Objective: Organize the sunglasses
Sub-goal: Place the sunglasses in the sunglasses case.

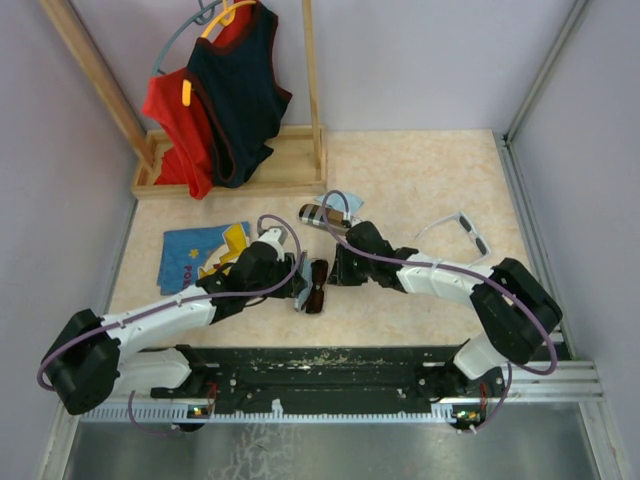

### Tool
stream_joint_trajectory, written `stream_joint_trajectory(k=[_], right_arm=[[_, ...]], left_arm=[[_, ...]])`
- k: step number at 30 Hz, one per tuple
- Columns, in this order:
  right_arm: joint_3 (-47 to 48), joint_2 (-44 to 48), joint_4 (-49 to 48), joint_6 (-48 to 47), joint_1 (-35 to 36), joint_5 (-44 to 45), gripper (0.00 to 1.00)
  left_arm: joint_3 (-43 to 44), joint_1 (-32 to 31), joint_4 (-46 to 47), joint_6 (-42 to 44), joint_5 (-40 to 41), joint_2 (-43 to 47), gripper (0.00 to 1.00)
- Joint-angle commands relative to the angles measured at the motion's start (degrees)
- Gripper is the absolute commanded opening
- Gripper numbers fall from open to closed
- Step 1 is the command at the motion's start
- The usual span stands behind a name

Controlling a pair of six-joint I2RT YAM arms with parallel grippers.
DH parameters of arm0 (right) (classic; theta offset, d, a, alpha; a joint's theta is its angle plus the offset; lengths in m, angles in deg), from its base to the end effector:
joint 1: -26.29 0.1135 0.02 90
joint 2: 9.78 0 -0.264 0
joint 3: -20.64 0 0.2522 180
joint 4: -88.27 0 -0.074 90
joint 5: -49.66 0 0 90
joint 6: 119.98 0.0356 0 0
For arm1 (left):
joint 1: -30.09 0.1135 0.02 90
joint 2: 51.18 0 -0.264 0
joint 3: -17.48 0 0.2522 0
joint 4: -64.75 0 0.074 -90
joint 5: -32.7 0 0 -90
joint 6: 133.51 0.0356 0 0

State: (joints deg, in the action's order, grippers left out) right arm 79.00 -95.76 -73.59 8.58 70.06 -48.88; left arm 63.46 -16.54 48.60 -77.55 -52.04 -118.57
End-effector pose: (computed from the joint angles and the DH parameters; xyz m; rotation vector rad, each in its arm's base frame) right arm 0.2138 0.2121 0.1817 -0.1918 2.5258 0.8197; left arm 0.1672 -0.1723 0.1984 0.2011 2.2986 -0.6546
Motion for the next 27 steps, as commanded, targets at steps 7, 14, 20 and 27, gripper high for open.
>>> stream_joint_trajectory(k=[7, 14, 20, 27], right_arm=[[0.14, 0.32, -1.17, -0.30, 0.64, 2.06, 0.21], [0.84, -1.65, -3.03, 0.38, 0.62, 1.59, 0.22], [2.45, -5.20, -4.21, 0.10, 0.62, 0.63, 0.22], [3.33, -6.38, -5.06, 0.25, 0.62, 0.56, 0.22]], left_arm=[[0.75, -0.13, 1.56, -0.18, -2.80, 0.31, 0.47], [1.17, -0.21, 1.04, 0.25, -2.97, 0.10, 0.47], [1.03, -0.21, 1.03, 0.47, -2.52, 0.12, 0.47], [0.97, -0.21, 1.23, 0.21, -2.84, -0.26, 0.47]])
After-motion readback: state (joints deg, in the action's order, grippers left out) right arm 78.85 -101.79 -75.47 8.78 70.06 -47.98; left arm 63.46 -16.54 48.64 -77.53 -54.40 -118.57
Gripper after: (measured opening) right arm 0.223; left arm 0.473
